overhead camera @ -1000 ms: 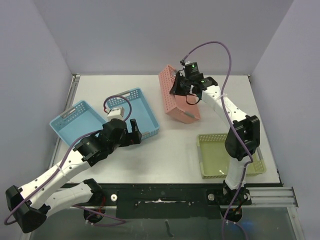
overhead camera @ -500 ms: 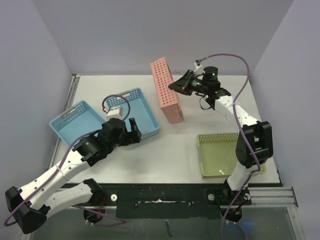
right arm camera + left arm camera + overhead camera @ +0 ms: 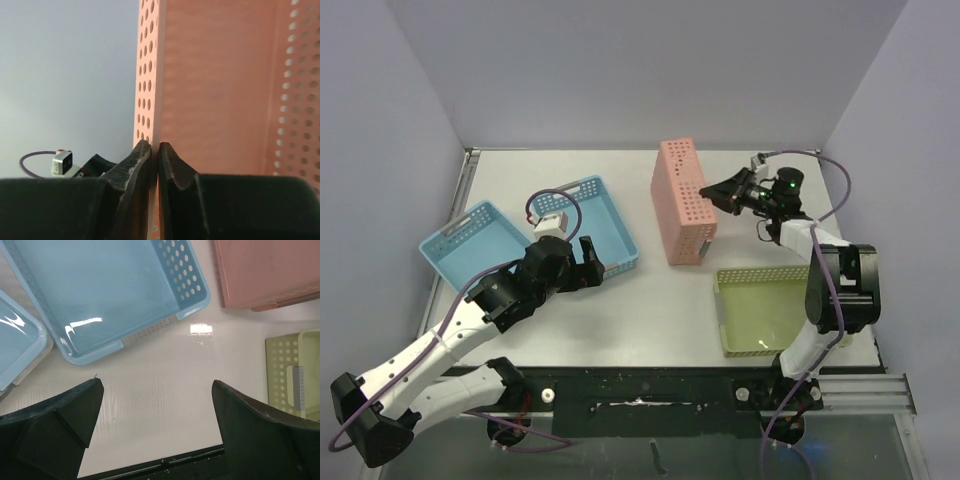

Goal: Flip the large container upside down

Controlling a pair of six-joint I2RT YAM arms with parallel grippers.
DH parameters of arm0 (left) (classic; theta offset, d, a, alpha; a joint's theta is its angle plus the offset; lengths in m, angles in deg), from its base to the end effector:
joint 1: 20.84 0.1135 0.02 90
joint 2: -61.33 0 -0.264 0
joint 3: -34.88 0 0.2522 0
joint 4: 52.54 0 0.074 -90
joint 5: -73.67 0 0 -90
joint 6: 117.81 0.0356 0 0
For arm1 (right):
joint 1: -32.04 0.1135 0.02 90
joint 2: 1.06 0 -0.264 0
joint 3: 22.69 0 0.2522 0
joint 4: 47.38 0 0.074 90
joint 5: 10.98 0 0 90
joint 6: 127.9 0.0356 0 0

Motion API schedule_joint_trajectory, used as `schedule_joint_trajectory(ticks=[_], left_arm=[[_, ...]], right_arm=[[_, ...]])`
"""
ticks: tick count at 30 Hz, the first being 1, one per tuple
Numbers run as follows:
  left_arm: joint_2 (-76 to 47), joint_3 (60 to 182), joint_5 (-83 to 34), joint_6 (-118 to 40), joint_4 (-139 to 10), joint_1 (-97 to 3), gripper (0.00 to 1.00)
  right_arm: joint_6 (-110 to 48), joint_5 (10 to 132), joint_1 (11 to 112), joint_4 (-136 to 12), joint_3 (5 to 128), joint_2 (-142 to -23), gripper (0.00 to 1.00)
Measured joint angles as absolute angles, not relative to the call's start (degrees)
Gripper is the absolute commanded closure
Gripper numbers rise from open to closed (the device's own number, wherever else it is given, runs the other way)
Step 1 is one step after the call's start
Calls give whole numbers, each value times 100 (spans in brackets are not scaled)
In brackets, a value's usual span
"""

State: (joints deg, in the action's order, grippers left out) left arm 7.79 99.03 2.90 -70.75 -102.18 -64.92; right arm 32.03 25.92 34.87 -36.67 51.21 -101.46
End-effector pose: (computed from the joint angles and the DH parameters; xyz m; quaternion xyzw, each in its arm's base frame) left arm 0.1480 -0.1270 0.3045 -0.0630 0.8907 -0.1827 0.4115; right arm 0.3833 0.0474 0.2347 0.1696 0.7436 0.6071 0.2230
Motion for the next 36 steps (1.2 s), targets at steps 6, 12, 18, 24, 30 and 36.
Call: schedule_joint_trajectory(ticks=[6, 12, 18, 24, 30, 36], left_arm=[[736, 9903, 285, -7064, -10216, -6461, 8], [666, 9903, 220, -7064, -10203, -6461, 8], [578, 9903, 123, -7066, -10146, -6461, 8], [460, 9903, 53, -7064, -10032, -6461, 8], [410, 9903, 16, -7068, -9993, -6450, 8], [471, 9903, 36, -7094, -9999, -6424, 8]], right_arm=[[3174, 2094, 2079, -3350, 4505, -9971, 42], [1817, 2491, 744, -5278, 4625, -9960, 10], [538, 4098, 490, -7376, 5311, -9313, 8], [-272, 5947, 1579, -8255, 5809, -8426, 7], [-917, 6939, 3976, -8716, 6570, -8985, 7], [-1263, 6976, 5085, -8959, 7081, -10227, 6]])
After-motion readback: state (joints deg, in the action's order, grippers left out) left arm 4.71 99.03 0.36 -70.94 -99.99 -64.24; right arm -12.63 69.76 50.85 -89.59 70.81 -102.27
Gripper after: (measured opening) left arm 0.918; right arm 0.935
